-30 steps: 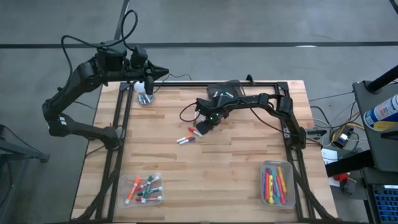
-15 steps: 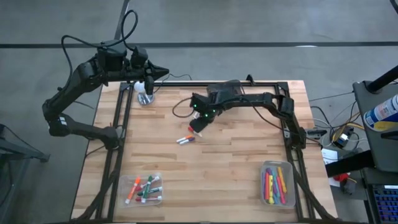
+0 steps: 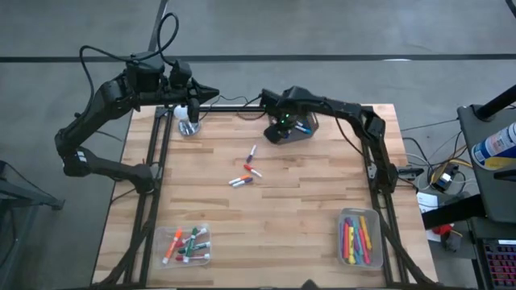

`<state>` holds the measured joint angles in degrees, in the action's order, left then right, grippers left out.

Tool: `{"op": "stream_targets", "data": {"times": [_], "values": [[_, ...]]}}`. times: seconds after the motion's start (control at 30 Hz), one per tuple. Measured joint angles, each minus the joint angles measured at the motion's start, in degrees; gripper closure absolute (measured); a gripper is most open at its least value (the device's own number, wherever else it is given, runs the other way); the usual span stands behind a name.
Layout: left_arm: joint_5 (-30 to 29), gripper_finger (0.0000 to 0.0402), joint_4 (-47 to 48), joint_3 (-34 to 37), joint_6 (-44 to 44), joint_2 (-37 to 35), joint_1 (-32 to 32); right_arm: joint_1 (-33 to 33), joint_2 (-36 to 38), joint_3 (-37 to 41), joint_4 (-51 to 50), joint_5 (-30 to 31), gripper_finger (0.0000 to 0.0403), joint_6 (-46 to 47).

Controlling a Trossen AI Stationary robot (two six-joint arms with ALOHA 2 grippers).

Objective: Pick & Place Markers
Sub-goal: Put the small black highlighter pen into the black bin, then put the small red highlighter pen into the black bin

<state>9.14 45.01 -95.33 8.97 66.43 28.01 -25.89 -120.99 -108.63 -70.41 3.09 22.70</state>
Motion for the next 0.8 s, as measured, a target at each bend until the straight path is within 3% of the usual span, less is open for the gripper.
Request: {"op": "stream_targets", "data": {"times": [0.17, 0.33, 0.57, 0.8], "values": [[-0.02, 0.0394, 0.0, 0.0, 0.0, 0.0, -0.02, -4.15, 0.0, 1.85, 0.3, -0.48, 0.037, -0.28], [0.0, 0.0394, 0.0, 0.0, 0.0, 0.0, -0.02, -6.14, 0.0, 3.25, 0.18, -0.52, 0.0325, 0.07], [-0.02, 0.0394, 0.02, 0.0, 0.0, 0.0, -0.02, -5.71, 0.0, 2.68, 0.47, -0.52, 0.0255, -0.73], [-0.02, 0.0394, 0.0, 0.0, -1.59, 0.0, -0.02, -3.54, 0.04, -0.84, 1.15, -4.08, 0.0231, -2.47]]}}
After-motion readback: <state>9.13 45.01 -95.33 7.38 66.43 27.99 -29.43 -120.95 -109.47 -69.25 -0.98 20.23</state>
